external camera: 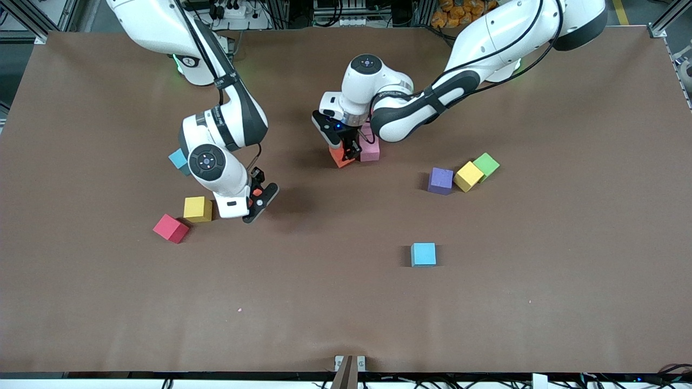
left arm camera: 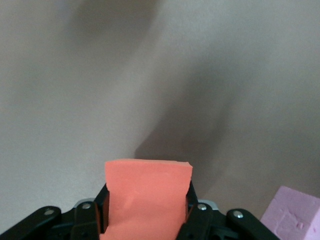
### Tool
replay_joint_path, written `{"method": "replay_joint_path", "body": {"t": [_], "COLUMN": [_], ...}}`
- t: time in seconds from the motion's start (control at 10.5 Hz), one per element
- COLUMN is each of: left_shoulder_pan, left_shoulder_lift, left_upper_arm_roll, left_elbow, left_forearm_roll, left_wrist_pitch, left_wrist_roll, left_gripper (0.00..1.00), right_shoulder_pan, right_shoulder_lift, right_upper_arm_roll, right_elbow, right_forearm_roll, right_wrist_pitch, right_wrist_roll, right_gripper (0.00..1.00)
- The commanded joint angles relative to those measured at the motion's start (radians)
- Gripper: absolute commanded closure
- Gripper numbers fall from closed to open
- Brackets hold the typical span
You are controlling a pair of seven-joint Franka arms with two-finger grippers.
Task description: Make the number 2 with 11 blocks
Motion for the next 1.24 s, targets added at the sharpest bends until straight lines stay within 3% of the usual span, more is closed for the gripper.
{"method": "replay_joint_path", "body": {"t": [0.0, 0.57, 1.14], "left_shoulder_pan": [0.017, 0.007, -0.005], "left_shoulder_lift": [-0.006, -0.003, 0.005], "left_upper_arm_roll": [-0.004, 0.042, 0.043], "left_elbow": [-0.02, -0.011, -0.019], "left_forearm_roll": [0.029, 0.029, 0.029], "left_wrist_pitch": [0.021, 0.077, 0.08], "left_wrist_roll": [0.007, 0.189, 0.228], "left_gripper": [0.94, 0.94, 0.94], "right_shoulder_pan": [0.001, -0.001, 0.001], "right_shoulder_lift": [-0.01, -0.01, -0.01], "right_upper_arm_roll": [0.005, 0.005, 0.005], "right_elbow": [-0.013, -0.013, -0.015], "right_forearm_roll": [-0.015, -0.015, -0.015], "right_wrist_pitch": [0.014, 0.013, 0.011], "right_wrist_roll": [0.019, 0.019, 0.019], "right_gripper": [0.87, 0.87, 0.87]}}
